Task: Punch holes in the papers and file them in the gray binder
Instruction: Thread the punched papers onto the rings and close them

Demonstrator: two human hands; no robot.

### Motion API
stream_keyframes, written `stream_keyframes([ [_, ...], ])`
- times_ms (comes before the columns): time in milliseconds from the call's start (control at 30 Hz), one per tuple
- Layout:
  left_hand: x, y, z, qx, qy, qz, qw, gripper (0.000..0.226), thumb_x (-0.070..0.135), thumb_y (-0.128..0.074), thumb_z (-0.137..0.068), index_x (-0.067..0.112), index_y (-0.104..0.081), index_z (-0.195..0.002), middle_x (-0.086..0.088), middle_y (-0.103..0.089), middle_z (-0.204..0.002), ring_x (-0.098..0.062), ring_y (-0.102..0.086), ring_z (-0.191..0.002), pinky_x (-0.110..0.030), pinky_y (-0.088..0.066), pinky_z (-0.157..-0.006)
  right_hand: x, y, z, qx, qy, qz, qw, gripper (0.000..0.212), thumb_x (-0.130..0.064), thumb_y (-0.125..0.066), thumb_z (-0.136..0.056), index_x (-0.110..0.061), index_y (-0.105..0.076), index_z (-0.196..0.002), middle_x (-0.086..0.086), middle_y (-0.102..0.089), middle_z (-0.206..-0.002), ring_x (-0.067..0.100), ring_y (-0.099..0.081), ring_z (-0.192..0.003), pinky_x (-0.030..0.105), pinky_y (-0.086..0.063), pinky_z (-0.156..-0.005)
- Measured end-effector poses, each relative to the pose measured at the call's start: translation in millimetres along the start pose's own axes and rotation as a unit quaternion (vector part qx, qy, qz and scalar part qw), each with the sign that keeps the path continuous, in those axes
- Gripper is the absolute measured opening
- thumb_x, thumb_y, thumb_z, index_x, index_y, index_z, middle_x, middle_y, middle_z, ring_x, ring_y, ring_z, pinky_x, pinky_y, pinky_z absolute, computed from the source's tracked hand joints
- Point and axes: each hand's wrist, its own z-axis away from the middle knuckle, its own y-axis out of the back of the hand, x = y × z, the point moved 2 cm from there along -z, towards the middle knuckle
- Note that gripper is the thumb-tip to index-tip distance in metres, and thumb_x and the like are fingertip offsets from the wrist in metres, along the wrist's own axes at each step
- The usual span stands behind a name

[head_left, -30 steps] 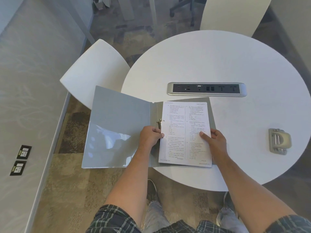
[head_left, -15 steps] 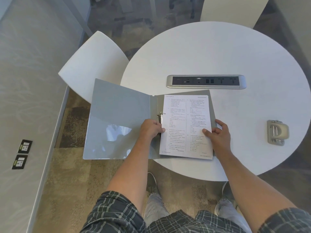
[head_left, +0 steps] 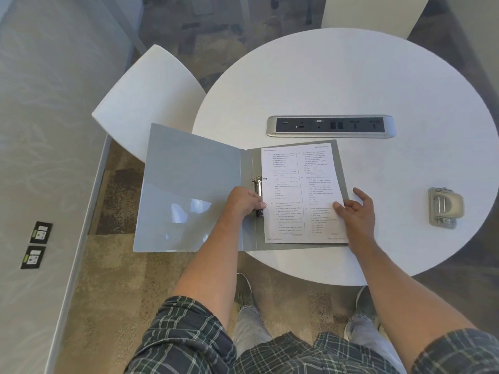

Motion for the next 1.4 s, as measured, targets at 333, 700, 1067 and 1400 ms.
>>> stream_keyframes([
  [333, -1, 1, 5, 0.01, -0.029, 0.001, 1.0, 0.024, 0.005, -0.089, -0.071, -0.002, -0.074, -0.089, -0.009, -0.078, -0.091, -0.026, -0.074, -0.095, -0.04, -0.06, -0.09, -12, -26, 13, 0.073, 0.091, 0.26, 0.958, 0.048, -0.008, -0.066, -0.087, -0.024, -0.052, -0.129, -0.003, -0.057, -0.122, 0.019, -0.062, -0.103, 0.037, -0.054, -0.09],
  [700, 4, -8, 14, 0.035, -0.059, -0.076, 0.995, 0.012, 0.022, -0.087, -0.077, 0.024, -0.08, -0.087, 0.006, -0.076, -0.088, -0.013, -0.071, -0.085, -0.028, -0.056, -0.076, -26, -107, 35, -0.264, 0.328, 0.499, 0.757, 0.059, -0.033, -0.066, -0.097, -0.029, -0.048, -0.153, -0.007, -0.043, -0.162, 0.019, -0.042, -0.146, 0.043, -0.033, -0.118],
  [1067, -7, 0, 22, 0.069, -0.066, -0.088, 0.992, 0.014, 0.014, -0.083, -0.078, 0.021, -0.072, -0.077, 0.006, -0.07, -0.078, -0.019, -0.071, -0.08, -0.032, -0.059, -0.073, -12, -121, 34, -0.259, 0.289, 0.635, 0.668, 0.057, -0.055, -0.044, -0.102, -0.041, -0.038, -0.156, -0.008, -0.025, -0.169, 0.021, -0.029, -0.149, 0.047, -0.029, -0.114],
  [1400, -18, -4, 23, 0.095, -0.011, 0.045, 0.994, 0.021, -0.001, -0.072, -0.073, 0.019, -0.072, -0.079, -0.003, -0.076, -0.081, -0.024, -0.075, -0.079, -0.035, -0.063, -0.072, -5, -128, 42, -0.268, 0.165, 0.481, 0.818, 0.05, -0.038, -0.051, -0.105, -0.041, -0.043, -0.154, -0.02, -0.029, -0.166, 0.001, -0.02, -0.154, 0.044, -0.002, -0.123],
])
